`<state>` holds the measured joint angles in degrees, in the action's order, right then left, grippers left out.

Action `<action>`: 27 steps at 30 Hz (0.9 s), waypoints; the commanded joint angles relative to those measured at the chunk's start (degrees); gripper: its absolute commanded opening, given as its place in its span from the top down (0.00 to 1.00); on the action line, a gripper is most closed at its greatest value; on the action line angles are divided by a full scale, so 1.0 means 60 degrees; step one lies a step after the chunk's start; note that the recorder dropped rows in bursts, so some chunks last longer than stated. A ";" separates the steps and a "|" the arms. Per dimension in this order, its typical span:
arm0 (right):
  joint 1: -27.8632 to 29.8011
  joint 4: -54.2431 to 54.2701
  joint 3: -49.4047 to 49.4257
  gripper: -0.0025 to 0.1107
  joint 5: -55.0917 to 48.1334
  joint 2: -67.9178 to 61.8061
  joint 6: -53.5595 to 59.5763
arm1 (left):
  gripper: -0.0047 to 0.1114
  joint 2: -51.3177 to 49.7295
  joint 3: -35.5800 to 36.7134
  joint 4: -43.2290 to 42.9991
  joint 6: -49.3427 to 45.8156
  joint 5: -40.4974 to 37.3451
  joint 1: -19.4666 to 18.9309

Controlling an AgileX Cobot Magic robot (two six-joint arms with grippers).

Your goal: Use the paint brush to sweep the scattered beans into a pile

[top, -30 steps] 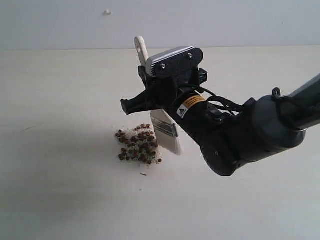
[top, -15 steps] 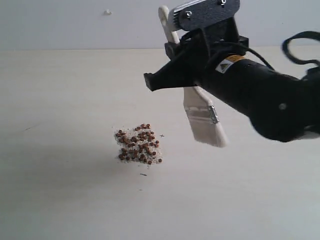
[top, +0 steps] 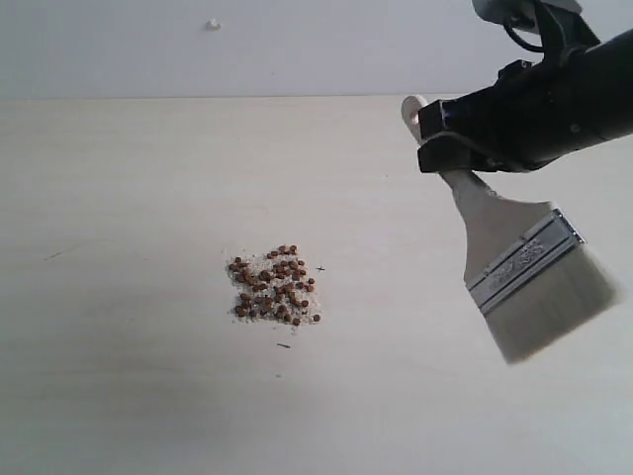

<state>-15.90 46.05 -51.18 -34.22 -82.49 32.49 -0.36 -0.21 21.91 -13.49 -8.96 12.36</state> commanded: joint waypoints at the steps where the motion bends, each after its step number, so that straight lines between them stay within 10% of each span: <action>1: 0.0123 0.1177 -0.0205 0.98 -0.0340 -0.0762 0.0308 | 0.96 0.0059 0.0034 -0.0040 0.0028 0.0010 0.0061; 27: 0.0123 0.6520 -0.0205 0.98 0.0540 -0.4431 0.4123 | 0.96 0.0059 0.0034 -0.0040 0.0028 0.0010 0.0061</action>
<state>-15.52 84.40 -51.94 -31.82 -109.17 56.44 -0.36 -0.21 21.91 -13.49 -8.96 12.36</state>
